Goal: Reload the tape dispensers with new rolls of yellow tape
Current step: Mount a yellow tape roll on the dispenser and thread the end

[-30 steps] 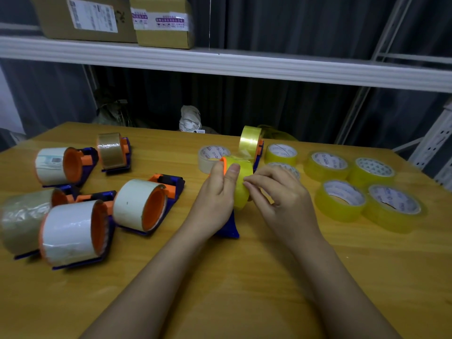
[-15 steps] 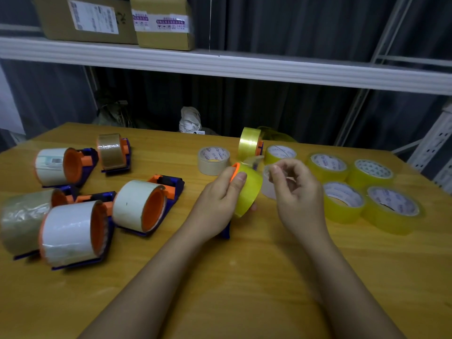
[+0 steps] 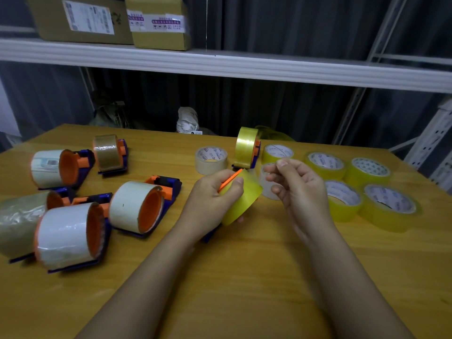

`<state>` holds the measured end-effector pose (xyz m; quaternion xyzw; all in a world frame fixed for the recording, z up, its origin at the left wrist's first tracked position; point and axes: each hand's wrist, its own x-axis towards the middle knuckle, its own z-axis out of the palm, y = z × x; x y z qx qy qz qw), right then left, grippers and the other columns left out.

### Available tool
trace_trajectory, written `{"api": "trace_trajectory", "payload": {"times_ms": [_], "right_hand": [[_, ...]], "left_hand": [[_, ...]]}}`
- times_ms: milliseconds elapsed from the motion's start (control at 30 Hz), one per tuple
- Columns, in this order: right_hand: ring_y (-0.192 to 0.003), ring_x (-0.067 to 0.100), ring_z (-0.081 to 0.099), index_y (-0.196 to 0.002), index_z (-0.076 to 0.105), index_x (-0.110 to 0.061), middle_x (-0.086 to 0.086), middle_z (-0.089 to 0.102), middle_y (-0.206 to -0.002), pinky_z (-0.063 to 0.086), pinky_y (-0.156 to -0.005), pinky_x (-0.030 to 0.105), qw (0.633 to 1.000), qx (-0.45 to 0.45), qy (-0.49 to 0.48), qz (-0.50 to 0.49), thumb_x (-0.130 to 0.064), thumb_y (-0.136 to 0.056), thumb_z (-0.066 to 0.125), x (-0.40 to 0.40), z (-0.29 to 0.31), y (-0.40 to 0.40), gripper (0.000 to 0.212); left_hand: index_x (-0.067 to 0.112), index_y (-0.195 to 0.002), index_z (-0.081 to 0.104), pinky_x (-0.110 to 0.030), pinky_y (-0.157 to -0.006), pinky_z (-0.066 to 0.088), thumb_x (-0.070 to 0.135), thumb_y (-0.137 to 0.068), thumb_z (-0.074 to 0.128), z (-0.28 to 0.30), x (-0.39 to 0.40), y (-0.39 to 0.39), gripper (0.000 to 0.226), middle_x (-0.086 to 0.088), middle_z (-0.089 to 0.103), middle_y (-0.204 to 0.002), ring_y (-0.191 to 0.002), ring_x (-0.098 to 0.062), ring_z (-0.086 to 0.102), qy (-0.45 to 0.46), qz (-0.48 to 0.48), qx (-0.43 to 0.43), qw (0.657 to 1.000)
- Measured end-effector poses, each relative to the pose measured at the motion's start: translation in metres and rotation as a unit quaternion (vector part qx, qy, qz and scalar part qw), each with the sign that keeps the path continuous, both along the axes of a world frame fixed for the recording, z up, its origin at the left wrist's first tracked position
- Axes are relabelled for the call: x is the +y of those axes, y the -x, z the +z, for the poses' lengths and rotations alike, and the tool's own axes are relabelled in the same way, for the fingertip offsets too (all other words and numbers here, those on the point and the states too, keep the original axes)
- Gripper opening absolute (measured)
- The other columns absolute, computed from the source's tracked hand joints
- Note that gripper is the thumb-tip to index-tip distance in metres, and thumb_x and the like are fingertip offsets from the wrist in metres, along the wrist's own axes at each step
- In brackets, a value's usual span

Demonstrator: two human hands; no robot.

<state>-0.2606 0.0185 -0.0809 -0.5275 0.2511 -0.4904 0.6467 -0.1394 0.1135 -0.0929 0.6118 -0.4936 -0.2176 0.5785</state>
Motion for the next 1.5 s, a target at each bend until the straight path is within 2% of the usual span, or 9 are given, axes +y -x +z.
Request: {"api": "trace_trajectory", "payload": {"times_ms": [167, 367, 533, 633, 800, 967, 1200, 1400, 1500], "right_hand": [[-0.064, 0.003, 0.058, -0.088, 0.063, -0.007, -0.003, 0.068, -0.070, 0.048, -0.055, 0.015, 1.000, 0.013, 0.000, -0.021, -0.010, -0.095, 0.054, -0.001, 0.001, 0.002, 0.012], [-0.074, 0.011, 0.059, -0.095, 0.066, -0.014, 0.000, 0.070, -0.090, 0.048, -0.055, 0.020, 0.999, 0.022, 0.006, 0.028, -0.018, -0.091, 0.060, -0.003, 0.004, 0.010, 0.008], [-0.067, 0.008, 0.054, -0.103, 0.060, -0.019, -0.004, 0.060, -0.085, 0.042, -0.052, 0.020, 0.998, -0.037, -0.048, 0.036, -0.039, -0.075, 0.072, -0.011, 0.009, 0.018, 0.037], [-0.060, 0.004, 0.046, -0.084, 0.057, -0.019, -0.011, 0.050, -0.067, 0.037, -0.050, 0.020, 0.997, 0.063, 0.018, -0.050, -0.034, -0.062, 0.076, -0.014, 0.006, 0.019, 0.033], [-0.054, 0.005, 0.059, -0.071, 0.066, -0.011, -0.002, 0.066, -0.062, 0.048, -0.051, 0.014, 0.988, 0.112, 0.091, -0.048, -0.015, -0.065, 0.081, -0.006, 0.001, 0.015, 0.016], [-0.070, 0.011, 0.071, -0.078, 0.073, -0.011, 0.011, 0.073, -0.084, 0.054, -0.063, 0.014, 0.990, 0.095, 0.096, -0.034, -0.002, -0.077, 0.073, -0.005, -0.002, 0.012, 0.010], [-0.089, 0.012, 0.072, -0.112, 0.064, -0.007, 0.004, 0.072, -0.094, 0.055, -0.076, 0.016, 0.988, 0.109, 0.104, 0.041, 0.005, -0.096, 0.048, -0.008, -0.009, 0.007, 0.026], [-0.102, 0.009, 0.068, -0.105, 0.066, -0.021, -0.003, 0.071, -0.102, 0.053, -0.087, 0.018, 0.962, 0.221, 0.147, 0.070, 0.016, -0.087, 0.054, -0.017, -0.016, 0.010, 0.043], [-0.102, 0.002, 0.066, -0.116, 0.061, -0.027, -0.003, 0.068, -0.113, 0.053, -0.086, 0.018, 0.950, 0.259, 0.167, 0.061, 0.019, -0.084, 0.057, -0.017, -0.016, 0.013, 0.056]], "left_hand": [[0.025, -0.080, 0.062, -0.023, -0.039, 0.049, 0.021, -0.094, 0.053, 0.004, 0.001, 0.001, 0.018, 0.000, 0.062, -0.060, -0.043, -0.013, 0.062, -0.006, 0.007, 0.004, 1.000], [0.017, -0.082, 0.067, -0.028, -0.040, 0.051, 0.040, -0.084, 0.059, 0.004, 0.001, -0.002, 0.024, -0.004, 0.066, -0.060, -0.044, -0.022, 0.063, 0.011, 0.012, 0.037, 0.999], [0.020, -0.083, 0.069, -0.031, -0.041, 0.052, 0.045, -0.078, 0.060, 0.003, 0.000, -0.004, 0.027, -0.008, 0.068, -0.064, -0.046, -0.028, 0.064, 0.015, 0.027, 0.053, 0.998], [0.016, -0.085, 0.070, -0.031, -0.042, 0.052, 0.047, -0.077, 0.060, 0.002, -0.001, -0.005, 0.034, -0.007, 0.068, -0.062, -0.047, -0.029, 0.064, 0.017, 0.032, 0.059, 0.998], [0.010, -0.090, 0.069, -0.028, -0.042, 0.049, 0.048, -0.078, 0.059, 0.000, -0.001, -0.006, 0.040, -0.011, 0.067, -0.060, -0.044, -0.025, 0.063, 0.022, 0.032, 0.066, 0.997], [0.010, -0.088, 0.069, -0.027, -0.040, 0.047, 0.041, -0.084, 0.060, -0.001, -0.003, -0.008, 0.033, -0.010, 0.065, -0.057, -0.043, -0.024, 0.062, 0.022, 0.039, 0.070, 0.997], [0.010, -0.093, 0.069, -0.026, -0.040, 0.047, 0.046, -0.079, 0.059, 0.001, -0.002, -0.009, 0.040, -0.009, 0.066, -0.058, -0.044, -0.024, 0.063, 0.021, 0.035, 0.077, 0.996], [0.009, -0.091, 0.070, -0.027, -0.040, 0.047, 0.047, -0.079, 0.058, 0.000, -0.002, -0.010, 0.041, -0.010, 0.066, -0.059, -0.045, -0.027, 0.064, 0.026, 0.035, 0.078, 0.996], [0.009, -0.091, 0.070, -0.026, -0.039, 0.048, 0.047, -0.078, 0.058, 0.001, -0.002, -0.011, 0.042, -0.008, 0.067, -0.059, -0.046, -0.026, 0.064, 0.024, 0.036, 0.082, 0.996]]}}
